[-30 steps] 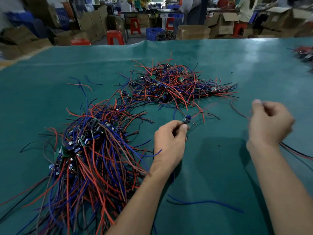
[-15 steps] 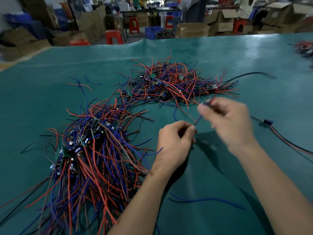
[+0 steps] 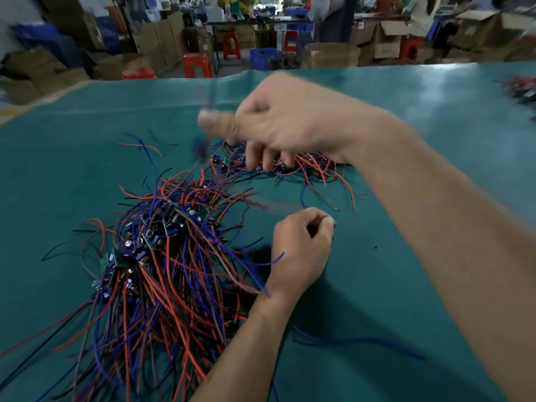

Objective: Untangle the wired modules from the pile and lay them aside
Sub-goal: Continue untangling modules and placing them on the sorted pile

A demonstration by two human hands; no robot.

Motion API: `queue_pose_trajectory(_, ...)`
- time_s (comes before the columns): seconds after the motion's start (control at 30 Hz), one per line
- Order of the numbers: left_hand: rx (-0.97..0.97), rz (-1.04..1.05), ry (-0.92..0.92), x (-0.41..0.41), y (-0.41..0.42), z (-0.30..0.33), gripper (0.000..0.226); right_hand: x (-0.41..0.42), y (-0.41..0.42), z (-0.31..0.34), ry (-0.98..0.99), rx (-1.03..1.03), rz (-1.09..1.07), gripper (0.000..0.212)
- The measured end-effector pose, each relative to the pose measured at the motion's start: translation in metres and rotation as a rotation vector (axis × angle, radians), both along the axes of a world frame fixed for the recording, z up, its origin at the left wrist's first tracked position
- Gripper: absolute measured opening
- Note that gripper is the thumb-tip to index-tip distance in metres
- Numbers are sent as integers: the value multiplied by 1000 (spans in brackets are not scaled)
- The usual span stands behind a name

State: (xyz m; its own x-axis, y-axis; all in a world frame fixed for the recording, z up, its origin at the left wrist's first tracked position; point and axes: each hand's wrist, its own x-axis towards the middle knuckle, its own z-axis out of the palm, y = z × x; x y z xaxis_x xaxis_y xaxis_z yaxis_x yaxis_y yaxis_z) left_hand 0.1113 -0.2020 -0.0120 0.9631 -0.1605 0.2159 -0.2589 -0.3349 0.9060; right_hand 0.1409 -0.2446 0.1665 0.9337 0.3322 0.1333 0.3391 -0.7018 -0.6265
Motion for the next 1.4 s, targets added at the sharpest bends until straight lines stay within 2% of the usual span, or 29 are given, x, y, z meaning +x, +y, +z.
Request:
queue_pose_trajectory(0.07,-22,6,16,2,0,-1,17,23,0,-11,80,-227,-35,54)
queue_pose_trajectory(0.2,-17,-8,12,2,0,-3,17,62,-33,-43,-51,-509,-282,22)
queue_pose_trajectory(0.23,-10,-2,3,1,0,-3,16,65,-39,-52,-33,-569,-310,24)
queue_pose_trajectory(0.3,-13,7,-3,2,0,-2,17,68,-48,-72,24,-638,-323,45)
queue_pose_trajectory(0.37,-21,-2,0,1,0,-2,19,71,-52,-92,25,-651,-344,52)
queue_pose_trajectory(0.53,-35,-22,10,1,1,-1,28,81,-52,-113,-21,-565,-463,43)
queue_pose_trajectory(0.67,-32,-14,1,1,2,-1,28,86,-49,-121,-48,-533,-463,32)
queue_pose_trajectory(0.97,-13,-15,9,1,2,-1,23,76,-59,-126,-28,-401,-492,27)
queue_pose_trajectory(1.07,-10,9,9,3,1,-3,18,61,-73,-127,-90,-196,-586,20)
queue_pose_trajectory(1.2,-101,32,49,5,0,-7,16,26,-93,-124,-133,353,-707,17)
queue_pose_trajectory(1.3,-196,42,73,7,-1,-9,20,-12,-107,-121,-62,830,-606,11)
queue_pose_trajectory(1.4,-267,19,69,8,-2,-10,27,-46,-114,-125,146,1210,-412,20)
